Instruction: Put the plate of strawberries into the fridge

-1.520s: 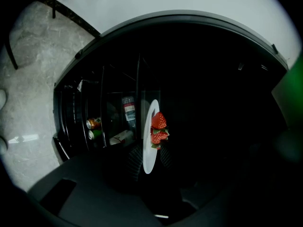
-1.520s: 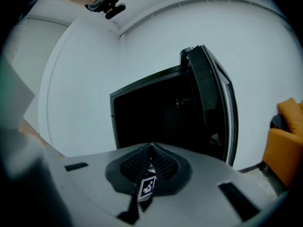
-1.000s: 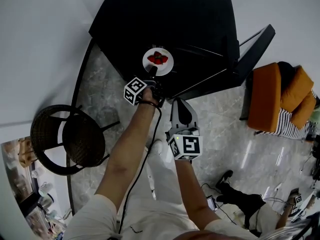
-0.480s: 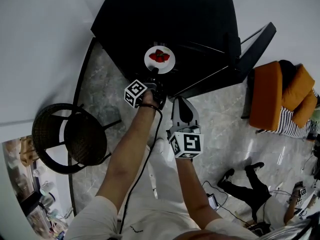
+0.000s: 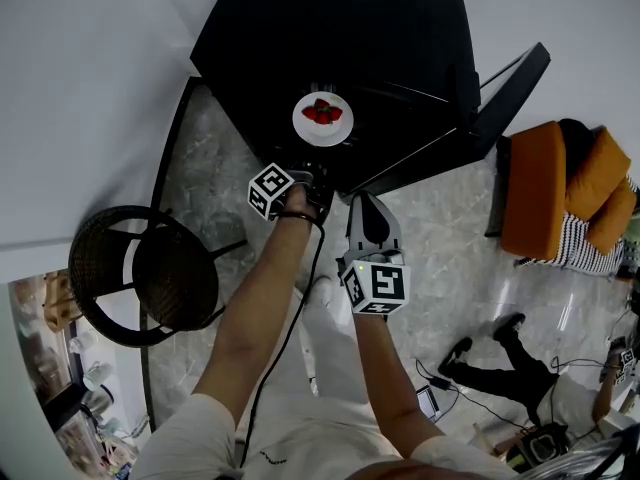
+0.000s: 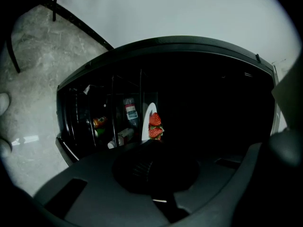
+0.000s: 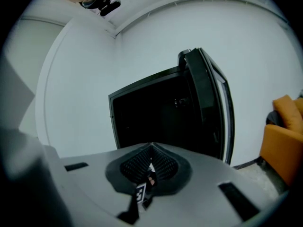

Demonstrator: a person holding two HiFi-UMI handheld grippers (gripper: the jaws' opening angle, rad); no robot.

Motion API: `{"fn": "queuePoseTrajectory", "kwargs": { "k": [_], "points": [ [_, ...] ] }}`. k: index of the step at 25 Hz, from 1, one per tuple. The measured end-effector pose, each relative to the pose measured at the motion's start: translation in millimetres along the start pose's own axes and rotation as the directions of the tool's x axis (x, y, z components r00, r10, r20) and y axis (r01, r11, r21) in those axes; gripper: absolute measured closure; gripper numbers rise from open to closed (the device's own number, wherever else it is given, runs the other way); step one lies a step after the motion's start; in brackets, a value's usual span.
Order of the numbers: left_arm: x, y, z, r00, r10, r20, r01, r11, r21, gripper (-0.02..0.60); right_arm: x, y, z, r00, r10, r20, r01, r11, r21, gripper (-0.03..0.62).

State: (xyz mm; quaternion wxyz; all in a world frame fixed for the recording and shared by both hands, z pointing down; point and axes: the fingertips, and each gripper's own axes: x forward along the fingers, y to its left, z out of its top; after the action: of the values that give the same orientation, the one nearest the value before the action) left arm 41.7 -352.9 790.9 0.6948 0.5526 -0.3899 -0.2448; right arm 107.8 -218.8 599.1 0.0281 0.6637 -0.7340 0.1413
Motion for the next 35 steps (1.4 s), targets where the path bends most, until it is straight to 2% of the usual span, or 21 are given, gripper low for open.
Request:
{"fn": "queuePoseTrajectory", "kwargs": {
  "k": [22, 29, 35],
  "points": [
    [-56.7, -93.1, -14.6, 0.991, -0.131, 0.004, 0.131, 0.991, -0.041, 0.581, -12.3, 14.7, 20.6, 1.000, -0.021, -0.019, 0.021, 1.000, 0.007, 0.582],
    [-84.9, -135.0, -15.8, 0.986, -0.166, 0.004, 0.166, 0.986, 0.013, 0.581, -21.3, 21.3, 46.5, 1.000, -0.010, -0.019, 0.010, 1.000, 0.014, 0.582],
    [-116.6, -163.0, -19.5, 0.986, -0.168, 0.016, 0.167, 0.985, 0.040, 0.581, -30.8, 34.6, 71.2, 1.000, 0.002, -0.025, -0.001, 0.999, 0.033, 0.582]
  ]
}}
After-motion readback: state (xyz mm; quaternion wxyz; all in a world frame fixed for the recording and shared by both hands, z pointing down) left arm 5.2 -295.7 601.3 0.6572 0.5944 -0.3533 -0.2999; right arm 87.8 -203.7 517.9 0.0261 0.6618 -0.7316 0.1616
